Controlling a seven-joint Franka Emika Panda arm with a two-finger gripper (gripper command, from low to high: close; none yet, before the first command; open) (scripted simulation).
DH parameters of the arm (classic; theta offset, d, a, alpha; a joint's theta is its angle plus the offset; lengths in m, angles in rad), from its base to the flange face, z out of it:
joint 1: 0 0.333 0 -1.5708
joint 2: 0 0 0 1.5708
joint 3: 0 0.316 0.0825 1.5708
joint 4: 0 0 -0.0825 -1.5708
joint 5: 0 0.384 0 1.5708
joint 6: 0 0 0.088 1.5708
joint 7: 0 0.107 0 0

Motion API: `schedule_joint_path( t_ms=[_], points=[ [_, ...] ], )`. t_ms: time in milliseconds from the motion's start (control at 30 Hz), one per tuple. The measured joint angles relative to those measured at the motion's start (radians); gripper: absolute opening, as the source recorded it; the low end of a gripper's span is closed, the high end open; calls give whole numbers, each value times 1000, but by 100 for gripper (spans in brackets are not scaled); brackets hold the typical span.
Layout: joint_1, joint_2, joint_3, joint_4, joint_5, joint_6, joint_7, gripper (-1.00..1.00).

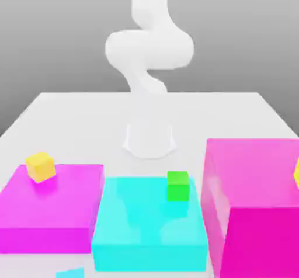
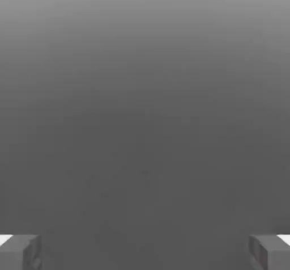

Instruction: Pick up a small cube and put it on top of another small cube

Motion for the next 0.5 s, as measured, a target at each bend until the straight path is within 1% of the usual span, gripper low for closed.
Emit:
schedule_joint_path(
  t_ms=[300,500],
  points=[
    [80,332,-142,29,112,69,-215,0],
    [95,551,-199,48,197,113,-364,0]
  ],
)
